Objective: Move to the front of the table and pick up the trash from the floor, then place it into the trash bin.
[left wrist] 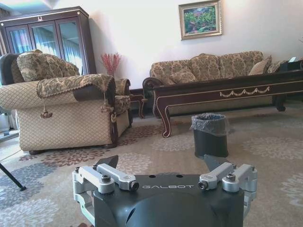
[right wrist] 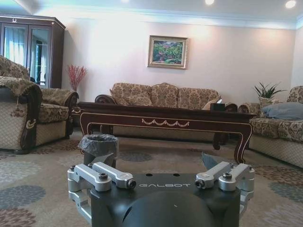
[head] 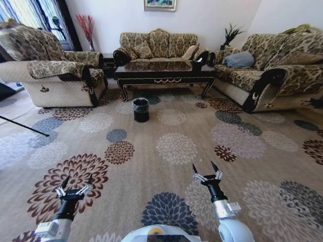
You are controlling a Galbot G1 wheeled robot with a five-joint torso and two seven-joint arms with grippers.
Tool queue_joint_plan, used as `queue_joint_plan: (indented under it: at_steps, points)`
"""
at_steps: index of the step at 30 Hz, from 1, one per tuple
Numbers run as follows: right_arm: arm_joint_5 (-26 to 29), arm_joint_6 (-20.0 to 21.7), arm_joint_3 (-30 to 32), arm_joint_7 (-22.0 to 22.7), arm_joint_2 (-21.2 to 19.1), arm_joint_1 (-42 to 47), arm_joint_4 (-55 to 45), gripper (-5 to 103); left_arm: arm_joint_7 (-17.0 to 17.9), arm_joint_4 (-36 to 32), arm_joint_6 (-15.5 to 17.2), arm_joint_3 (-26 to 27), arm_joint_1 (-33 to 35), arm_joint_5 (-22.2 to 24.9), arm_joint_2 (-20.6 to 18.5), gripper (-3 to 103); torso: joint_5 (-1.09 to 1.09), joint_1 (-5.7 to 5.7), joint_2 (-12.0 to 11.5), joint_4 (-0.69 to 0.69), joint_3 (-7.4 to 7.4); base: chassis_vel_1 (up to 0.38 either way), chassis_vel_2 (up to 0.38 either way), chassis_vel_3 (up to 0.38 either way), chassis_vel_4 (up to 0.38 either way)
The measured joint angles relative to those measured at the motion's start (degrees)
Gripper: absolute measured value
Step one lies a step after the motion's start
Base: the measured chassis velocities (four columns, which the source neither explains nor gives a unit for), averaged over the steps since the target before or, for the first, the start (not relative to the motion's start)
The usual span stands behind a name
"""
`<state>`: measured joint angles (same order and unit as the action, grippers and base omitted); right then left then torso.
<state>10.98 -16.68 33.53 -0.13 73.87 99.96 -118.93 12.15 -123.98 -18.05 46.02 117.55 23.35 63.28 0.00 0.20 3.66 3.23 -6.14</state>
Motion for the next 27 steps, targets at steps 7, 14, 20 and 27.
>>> queue_joint_plan:
  at_steps: [7,14,20,27]
  points:
    - [0.0,0.0,0.0,0.0,0.0,0.0,0.0,100,0.0,0.0,0.0,0.0,0.0,0.0,0.0,100,0.0,0.26,1.5,0.0,-1.26,0.0,0.0,0.0,0.0]
    - [0.0,0.0,0.0,0.0,0.0,0.0,0.0,100,0.0,0.0,0.0,0.0,0.0,0.0,0.0,100,0.0,0.52,3.2,0.0,-2.72,0.0,0.0,0.0,0.0]
    - [0.0,0.0,0.0,0.0,0.0,0.0,0.0,100,0.0,0.0,0.0,0.0,0.0,0.0,0.0,100,0.0,0.83,4.6,0.0,-3.73,0.0,0.0,0.0,0.0]
    - [0.0,0.0,0.0,0.0,0.0,0.0,0.0,100,0.0,0.0,0.0,0.0,0.0,0.0,0.0,100,0.0,1.21,6.4,-0.01,-5.15,-0.056,0.054,0.046,-0.058]
